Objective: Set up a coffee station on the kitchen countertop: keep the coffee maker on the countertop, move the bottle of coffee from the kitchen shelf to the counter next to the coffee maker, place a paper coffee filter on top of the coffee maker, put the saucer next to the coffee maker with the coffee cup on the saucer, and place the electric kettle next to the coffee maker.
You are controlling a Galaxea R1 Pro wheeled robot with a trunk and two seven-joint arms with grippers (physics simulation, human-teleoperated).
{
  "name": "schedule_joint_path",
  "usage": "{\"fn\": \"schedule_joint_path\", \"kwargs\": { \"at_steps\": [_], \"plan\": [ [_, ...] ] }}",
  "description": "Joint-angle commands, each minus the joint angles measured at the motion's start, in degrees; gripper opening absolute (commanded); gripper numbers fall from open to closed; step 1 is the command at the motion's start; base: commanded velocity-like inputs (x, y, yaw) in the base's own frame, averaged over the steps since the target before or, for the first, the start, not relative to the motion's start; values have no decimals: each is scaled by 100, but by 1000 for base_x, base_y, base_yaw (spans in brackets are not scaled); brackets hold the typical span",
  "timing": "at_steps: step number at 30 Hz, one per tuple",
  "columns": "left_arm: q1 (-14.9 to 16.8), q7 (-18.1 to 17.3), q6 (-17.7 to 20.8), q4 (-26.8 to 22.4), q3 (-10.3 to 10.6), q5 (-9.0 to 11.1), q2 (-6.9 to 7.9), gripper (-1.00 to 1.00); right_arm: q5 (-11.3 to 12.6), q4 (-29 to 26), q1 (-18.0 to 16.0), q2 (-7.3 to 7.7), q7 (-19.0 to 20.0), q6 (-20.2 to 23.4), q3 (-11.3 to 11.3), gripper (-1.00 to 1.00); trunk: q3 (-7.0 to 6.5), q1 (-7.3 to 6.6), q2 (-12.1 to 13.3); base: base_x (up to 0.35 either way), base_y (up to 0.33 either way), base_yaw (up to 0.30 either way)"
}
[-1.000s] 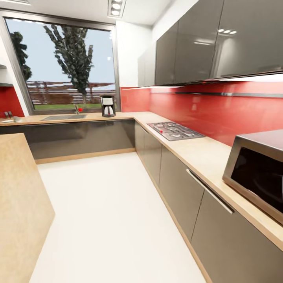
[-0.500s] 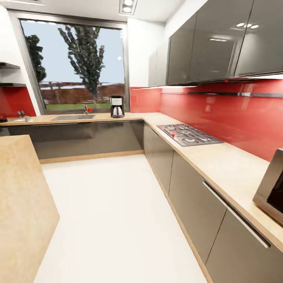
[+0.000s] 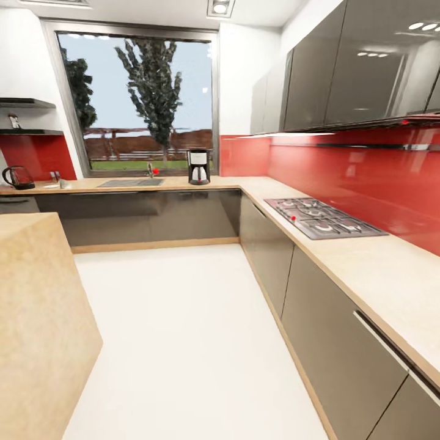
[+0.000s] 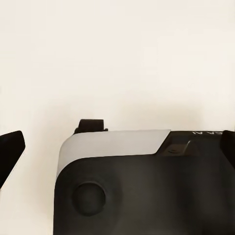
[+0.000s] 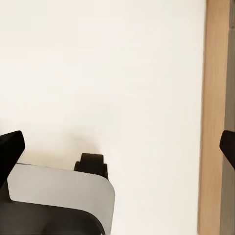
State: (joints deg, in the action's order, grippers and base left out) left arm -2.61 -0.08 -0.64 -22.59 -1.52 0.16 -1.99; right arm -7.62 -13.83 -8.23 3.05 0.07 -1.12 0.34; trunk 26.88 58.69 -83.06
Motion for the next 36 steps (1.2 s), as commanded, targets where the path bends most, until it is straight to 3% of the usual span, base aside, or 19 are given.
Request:
{"fn": "schedule_joint_path", "kwargs": {
  "at_steps": [1,13,24,36],
  "plan": [
    [-2,-1,-7,-8,-15,2,-3,100,-46,3,-3,2,1,-11,0,100,5,3,-2,327,0,19],
    [-2,-1,-7,-8,-15,2,-2,100,-46,3,-3,2,2,-11,-7,100,5,3,-2,327,0,6],
    [-2,-1,-7,-8,-15,2,-3,100,-47,3,-3,2,-1,-15,-15,100,5,3,-2,327,0,168],
    [-2,-1,-7,-8,-15,2,-3,100,-56,72,-3,19,18,-3,-12,100,5,3,-2,327,0,23]
  ]
}}
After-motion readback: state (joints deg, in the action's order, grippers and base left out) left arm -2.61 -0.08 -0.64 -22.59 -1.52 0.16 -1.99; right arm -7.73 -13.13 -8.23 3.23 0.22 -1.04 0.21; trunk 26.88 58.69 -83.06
